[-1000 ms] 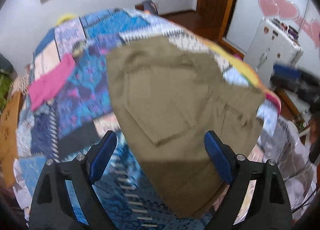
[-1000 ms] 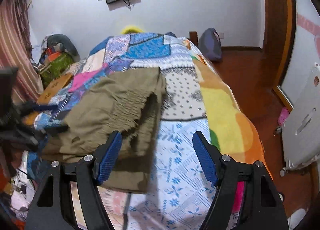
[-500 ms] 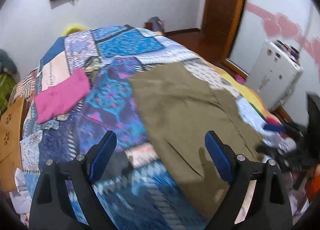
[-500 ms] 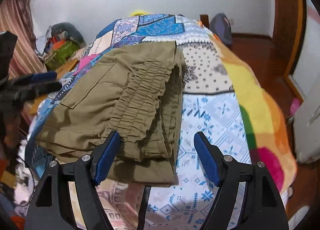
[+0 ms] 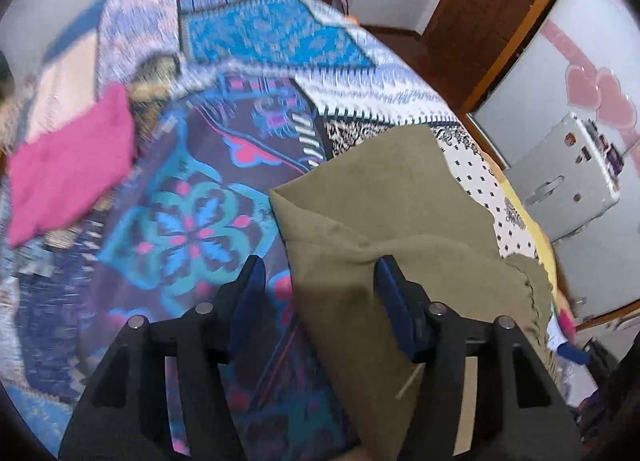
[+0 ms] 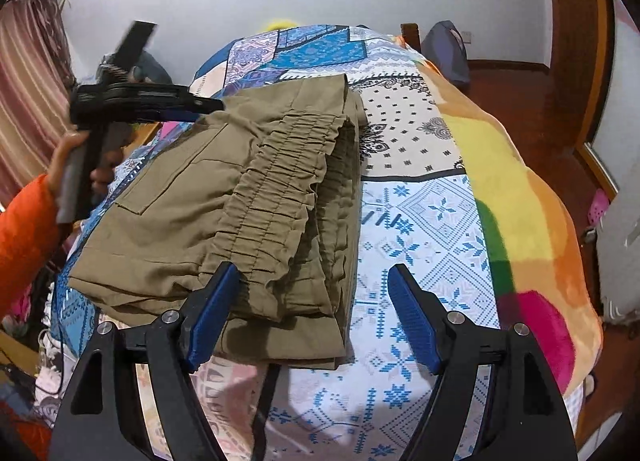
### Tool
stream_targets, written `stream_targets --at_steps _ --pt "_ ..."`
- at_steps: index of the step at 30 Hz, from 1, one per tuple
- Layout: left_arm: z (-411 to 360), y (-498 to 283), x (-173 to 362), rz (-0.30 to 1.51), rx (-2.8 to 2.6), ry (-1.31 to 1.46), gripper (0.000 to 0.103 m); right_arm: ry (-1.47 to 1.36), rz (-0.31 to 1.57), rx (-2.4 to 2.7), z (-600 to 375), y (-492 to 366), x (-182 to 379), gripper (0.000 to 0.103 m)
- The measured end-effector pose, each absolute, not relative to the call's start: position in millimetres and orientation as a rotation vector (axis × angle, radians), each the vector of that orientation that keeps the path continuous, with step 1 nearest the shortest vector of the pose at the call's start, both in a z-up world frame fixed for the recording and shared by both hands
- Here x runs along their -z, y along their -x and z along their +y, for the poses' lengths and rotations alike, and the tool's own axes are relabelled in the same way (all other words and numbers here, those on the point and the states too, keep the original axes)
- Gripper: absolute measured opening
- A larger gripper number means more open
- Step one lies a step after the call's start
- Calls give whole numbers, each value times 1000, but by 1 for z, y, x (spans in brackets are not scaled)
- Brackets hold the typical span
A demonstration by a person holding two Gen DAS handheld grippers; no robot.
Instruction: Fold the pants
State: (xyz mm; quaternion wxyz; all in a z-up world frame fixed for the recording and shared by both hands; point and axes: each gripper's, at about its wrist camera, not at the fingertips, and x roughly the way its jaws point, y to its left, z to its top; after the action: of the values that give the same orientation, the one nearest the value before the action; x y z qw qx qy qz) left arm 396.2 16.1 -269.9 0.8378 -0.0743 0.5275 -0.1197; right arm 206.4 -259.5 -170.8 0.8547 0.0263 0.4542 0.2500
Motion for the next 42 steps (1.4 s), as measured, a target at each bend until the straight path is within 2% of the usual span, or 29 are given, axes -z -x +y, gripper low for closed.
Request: stream_targets --at_steps 2,3,4,6,7,10,16,20,26,35,42 --pt "17 -401 271 1086 270 181 58 -53 961 -527 -262 -210 172 73" --pt "18 -404 271 1079 273 184 52 -51 963 -525 -263 -211 173 73" --pt "18 -406 271 1072 262 183 39 -46 964 -525 -264 -213 173 73" --pt "18 -411 272 1072 240 169 22 -40 963 -524 -265 -215 173 73" --pt "17 -412 272 1070 236 163 16 -40 963 -525 -265 -216 173 73" --pt "12 -408 269 1050 207 102 9 -33 962 -519 -265 -220 172 73" --pt "24 -372 257 1013 102 46 8 16 930 -451 -266 -223 159 73" --pt "47 -319 247 993 3 24 7 34 887 -434 -267 -221 143 73" --pt "83 -241 244 1010 -113 150 7 28 859 -504 -249 -210 130 73" --pt "101 -176 250 997 -174 170 13 73 947 -583 -202 -214 167 72" --pt "114 -153 258 1019 -224 108 15 103 939 -523 -211 -219 167 70"
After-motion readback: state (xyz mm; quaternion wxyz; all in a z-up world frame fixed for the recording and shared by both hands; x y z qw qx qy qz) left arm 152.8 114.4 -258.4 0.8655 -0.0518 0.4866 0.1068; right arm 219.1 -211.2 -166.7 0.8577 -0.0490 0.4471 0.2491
